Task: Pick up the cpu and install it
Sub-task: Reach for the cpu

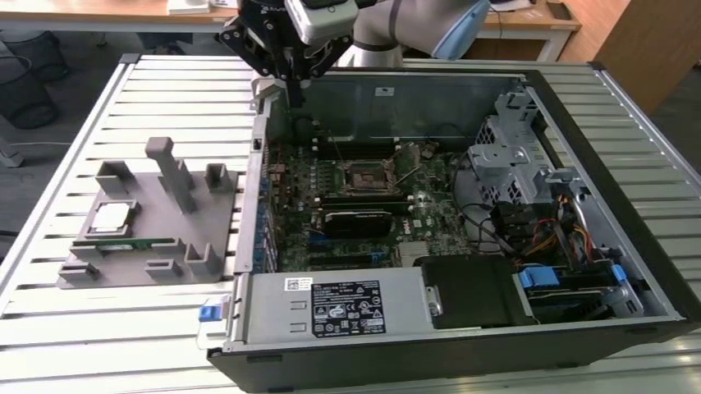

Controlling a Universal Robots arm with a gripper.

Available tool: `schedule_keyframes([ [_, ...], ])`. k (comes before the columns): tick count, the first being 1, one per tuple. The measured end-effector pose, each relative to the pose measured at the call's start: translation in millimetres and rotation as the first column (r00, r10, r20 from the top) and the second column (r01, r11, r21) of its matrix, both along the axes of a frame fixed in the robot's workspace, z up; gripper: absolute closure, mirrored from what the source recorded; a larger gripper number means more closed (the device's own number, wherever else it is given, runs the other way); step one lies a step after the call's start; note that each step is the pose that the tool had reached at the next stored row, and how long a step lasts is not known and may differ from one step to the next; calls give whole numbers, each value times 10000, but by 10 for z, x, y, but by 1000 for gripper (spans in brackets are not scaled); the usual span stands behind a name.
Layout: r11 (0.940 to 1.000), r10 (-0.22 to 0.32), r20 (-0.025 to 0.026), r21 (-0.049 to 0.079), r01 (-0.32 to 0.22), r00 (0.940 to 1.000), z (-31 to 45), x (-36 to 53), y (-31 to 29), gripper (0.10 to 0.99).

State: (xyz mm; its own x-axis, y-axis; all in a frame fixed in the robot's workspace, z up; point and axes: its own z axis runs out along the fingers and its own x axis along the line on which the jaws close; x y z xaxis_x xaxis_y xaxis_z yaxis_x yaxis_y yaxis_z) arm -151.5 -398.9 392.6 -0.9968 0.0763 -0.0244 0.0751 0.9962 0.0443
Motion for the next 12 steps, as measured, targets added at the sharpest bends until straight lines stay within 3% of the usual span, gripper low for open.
schedule_keyframes([
  [12, 10000, 0, -3, 0, 0, 10000, -5, -136, 0, 980],
])
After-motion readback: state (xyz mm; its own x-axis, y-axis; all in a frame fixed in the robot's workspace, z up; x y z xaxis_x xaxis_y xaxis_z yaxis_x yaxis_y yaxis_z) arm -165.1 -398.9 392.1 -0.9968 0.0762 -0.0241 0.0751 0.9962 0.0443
